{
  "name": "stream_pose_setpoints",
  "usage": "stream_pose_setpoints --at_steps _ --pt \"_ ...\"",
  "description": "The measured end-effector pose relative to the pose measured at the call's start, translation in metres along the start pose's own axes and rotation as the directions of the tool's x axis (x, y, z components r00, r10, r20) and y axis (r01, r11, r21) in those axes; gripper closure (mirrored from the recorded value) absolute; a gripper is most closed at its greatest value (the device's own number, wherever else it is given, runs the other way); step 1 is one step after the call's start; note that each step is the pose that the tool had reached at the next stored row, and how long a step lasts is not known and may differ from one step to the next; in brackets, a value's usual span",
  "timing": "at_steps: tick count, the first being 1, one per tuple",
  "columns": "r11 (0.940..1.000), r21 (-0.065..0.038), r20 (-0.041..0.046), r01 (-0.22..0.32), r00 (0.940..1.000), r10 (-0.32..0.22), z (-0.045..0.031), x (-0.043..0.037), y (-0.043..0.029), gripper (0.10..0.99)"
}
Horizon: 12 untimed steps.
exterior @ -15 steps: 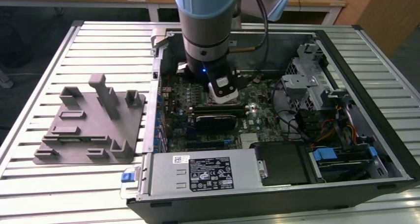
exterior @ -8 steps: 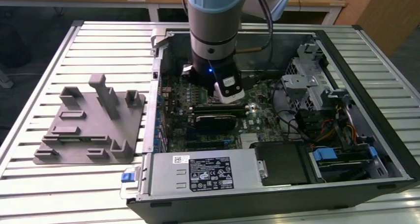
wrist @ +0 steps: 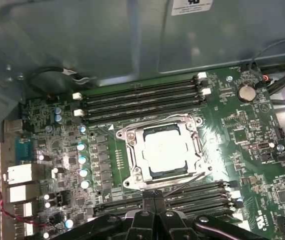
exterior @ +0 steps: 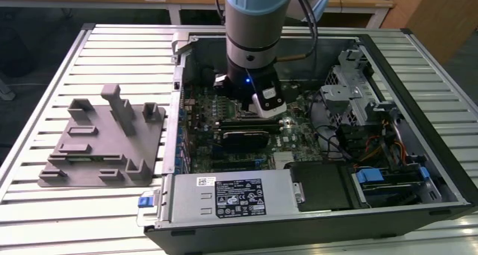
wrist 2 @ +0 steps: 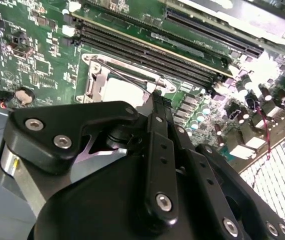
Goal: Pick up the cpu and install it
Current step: 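Install the second cpu locking lever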
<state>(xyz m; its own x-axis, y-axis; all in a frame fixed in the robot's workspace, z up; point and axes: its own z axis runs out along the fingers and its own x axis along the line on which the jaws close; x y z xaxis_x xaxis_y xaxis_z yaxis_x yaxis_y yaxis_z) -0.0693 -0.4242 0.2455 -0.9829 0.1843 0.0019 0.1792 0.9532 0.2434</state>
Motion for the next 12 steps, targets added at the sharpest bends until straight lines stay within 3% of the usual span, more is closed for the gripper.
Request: stream_pose_setpoints --at_steps 7,12 --pt "0.9992 0.000 -0.0131 0.039 0.9992 -0.039 0.0051 -0.0023 -0.0008 0.980" --pt "0.9990 0.000 -0.0148 0.045 0.9989 -0.045 0.0065 -0.0023 -0.0012 0.980"
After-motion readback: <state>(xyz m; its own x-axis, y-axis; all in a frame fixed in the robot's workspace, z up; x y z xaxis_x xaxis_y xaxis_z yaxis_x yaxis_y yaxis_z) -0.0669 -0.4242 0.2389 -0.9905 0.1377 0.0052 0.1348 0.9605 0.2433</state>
